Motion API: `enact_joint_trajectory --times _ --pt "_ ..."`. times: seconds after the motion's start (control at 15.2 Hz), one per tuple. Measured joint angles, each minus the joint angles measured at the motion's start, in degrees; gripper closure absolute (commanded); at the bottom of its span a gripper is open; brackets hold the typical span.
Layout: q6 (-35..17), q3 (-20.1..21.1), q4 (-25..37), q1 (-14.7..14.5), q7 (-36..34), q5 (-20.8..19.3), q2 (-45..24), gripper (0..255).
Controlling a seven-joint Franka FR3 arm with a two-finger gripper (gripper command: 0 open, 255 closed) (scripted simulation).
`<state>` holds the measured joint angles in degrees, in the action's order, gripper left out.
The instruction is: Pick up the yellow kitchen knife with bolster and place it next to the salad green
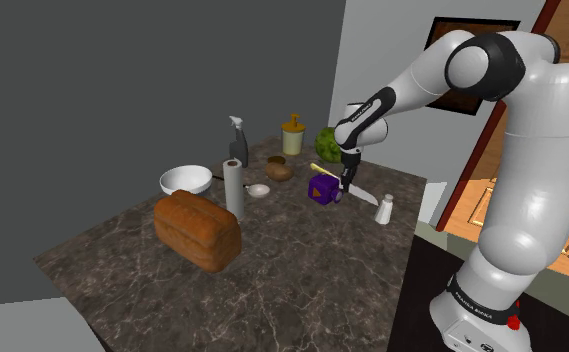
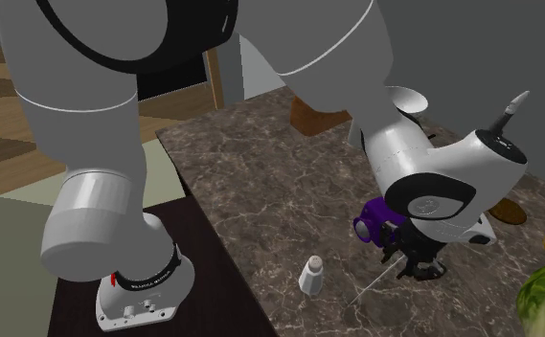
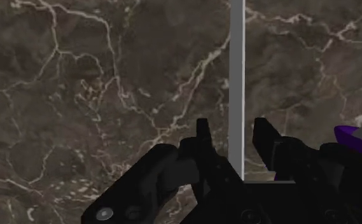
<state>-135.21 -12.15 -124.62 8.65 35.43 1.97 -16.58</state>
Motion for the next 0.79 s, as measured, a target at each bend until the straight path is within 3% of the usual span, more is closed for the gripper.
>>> enact_joint_trajectory --times 0.33,0.59,0.79 --pt "0.00 -0.03 0.00 0.01 0.00 -0.01 0.02 0" --pt "5.39 -0.42 2.15 -0.23 -0.44 -0.97 3.38 0" --pt "6.58 -0.41 2.37 -0.45 -0.84 -1.22 4.32 0"
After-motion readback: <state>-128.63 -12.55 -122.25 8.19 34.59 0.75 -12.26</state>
